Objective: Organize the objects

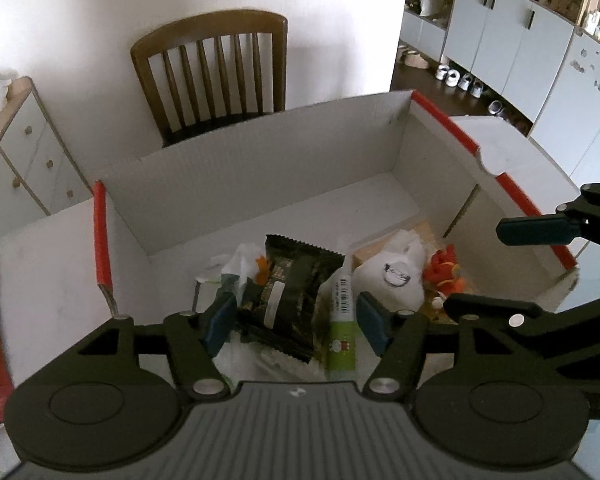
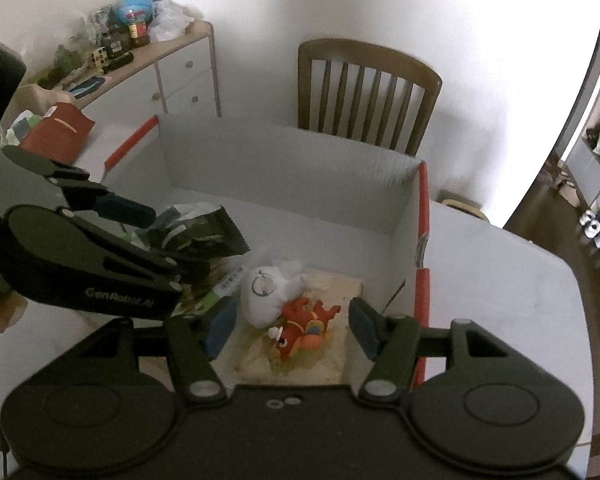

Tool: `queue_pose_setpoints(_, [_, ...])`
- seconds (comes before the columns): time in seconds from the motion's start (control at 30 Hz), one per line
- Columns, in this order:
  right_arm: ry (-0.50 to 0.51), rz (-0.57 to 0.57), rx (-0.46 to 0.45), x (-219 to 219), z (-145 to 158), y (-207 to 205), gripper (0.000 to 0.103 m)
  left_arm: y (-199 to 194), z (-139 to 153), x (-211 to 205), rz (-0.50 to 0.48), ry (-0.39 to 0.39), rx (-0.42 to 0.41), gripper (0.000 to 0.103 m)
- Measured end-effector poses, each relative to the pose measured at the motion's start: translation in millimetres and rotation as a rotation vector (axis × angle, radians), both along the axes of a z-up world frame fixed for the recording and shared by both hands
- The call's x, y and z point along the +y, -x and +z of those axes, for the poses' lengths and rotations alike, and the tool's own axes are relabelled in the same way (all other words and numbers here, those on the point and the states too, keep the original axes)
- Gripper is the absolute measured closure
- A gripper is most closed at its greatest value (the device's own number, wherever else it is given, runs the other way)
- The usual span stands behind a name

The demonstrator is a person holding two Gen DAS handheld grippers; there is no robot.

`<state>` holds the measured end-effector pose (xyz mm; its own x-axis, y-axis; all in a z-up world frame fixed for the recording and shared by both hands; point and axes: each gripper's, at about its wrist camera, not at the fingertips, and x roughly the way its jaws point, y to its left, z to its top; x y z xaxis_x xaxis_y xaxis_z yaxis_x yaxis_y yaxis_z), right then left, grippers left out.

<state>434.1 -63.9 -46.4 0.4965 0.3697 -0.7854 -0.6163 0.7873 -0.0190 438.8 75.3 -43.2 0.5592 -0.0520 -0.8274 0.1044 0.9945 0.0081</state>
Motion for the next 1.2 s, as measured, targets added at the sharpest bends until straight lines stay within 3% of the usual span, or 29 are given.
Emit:
queue_pose_setpoints(0.43, [-0.048,0.015,-0.048,-12,42,32,0.041,39,49,-7,-0.006,0.020,-0.083,0.038])
queue_pose_setpoints(1.03, [-0.093,0.048,-0.081,-38,78,92,0.038,122,90,-16,0.000,0.075,-0.169,0.038])
queue_pose_setpoints(1.13, [-0.107,0.045,-0.079,-44,81,100,0.036,136,94,-19,0.005,0.088,-0.179,0.027])
queue_pose_setpoints(1.2, [-0.117,0.048,-0.075,-49,83,106,0.035,145,95,-21,0.005,0.089,-0.189,0.026])
